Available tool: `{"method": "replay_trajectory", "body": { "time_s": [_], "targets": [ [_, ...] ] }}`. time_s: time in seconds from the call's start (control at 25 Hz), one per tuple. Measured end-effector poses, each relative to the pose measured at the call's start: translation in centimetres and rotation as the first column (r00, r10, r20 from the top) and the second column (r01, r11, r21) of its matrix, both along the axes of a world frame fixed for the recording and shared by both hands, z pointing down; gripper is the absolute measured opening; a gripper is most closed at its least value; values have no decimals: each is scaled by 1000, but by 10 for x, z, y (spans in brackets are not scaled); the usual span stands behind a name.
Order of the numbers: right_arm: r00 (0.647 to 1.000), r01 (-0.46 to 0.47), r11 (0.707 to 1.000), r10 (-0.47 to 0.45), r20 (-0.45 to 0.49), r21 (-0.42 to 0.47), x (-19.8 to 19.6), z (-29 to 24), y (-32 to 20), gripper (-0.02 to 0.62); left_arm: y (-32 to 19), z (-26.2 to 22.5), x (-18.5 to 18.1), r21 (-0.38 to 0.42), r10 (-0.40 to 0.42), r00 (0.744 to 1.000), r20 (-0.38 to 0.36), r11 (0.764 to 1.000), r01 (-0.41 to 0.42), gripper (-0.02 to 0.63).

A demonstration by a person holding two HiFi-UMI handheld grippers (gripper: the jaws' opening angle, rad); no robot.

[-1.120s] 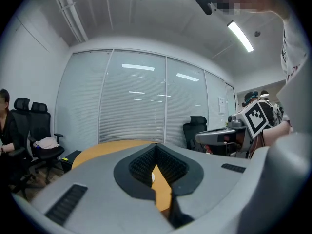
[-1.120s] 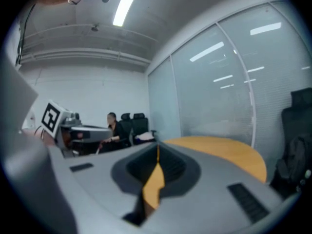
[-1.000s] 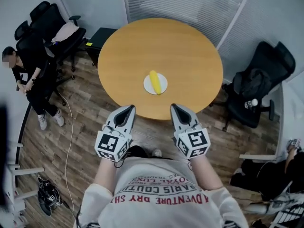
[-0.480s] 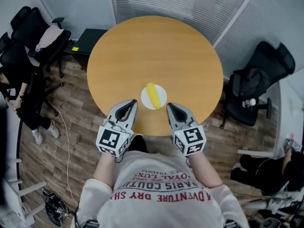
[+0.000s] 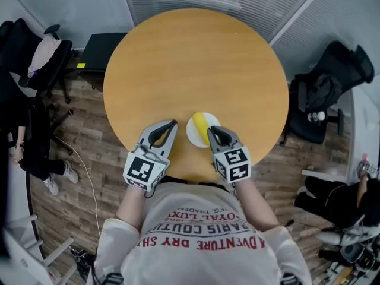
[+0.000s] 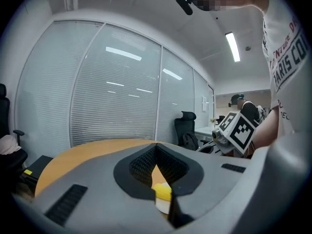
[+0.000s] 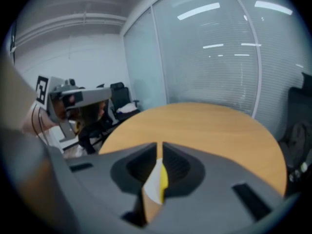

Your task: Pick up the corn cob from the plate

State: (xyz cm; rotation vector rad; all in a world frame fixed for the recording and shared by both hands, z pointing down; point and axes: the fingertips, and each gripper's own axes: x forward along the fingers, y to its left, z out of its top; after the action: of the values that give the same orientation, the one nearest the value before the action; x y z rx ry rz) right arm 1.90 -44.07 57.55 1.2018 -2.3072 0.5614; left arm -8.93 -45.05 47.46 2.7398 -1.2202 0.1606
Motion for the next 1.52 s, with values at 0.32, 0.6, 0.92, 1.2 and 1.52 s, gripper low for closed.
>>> {"method": "replay_trajectory", "body": {
  "time_s": [0.32, 0.6, 0.92, 1.2, 1.52],
  "targets": [
    [987, -3, 973, -35, -160, -232, -7, 96, -15, 242, -25, 48, -17, -105, 11, 1000, -5, 994, -11, 35],
    [962, -28, 927, -76, -263, -374, -3, 148, -17, 265, -31, 78, -32, -152, -2, 1000, 6, 988, 3, 35],
    [948, -45, 895, -101, -301, -443, -4, 169, -17, 264, -32, 92, -38, -183, -8, 1000, 15, 983, 11, 35],
    [949, -34, 898, -108, -295, -438, -3, 170, -16, 265, -24, 86, -34, -180, -15, 999, 32, 984, 21, 35],
    [984, 9, 952, -63, -169, -306, -11, 107, -35, 265, -22, 65, -29, -142, -69, 997, 39, 987, 74, 35]
  ]
}}
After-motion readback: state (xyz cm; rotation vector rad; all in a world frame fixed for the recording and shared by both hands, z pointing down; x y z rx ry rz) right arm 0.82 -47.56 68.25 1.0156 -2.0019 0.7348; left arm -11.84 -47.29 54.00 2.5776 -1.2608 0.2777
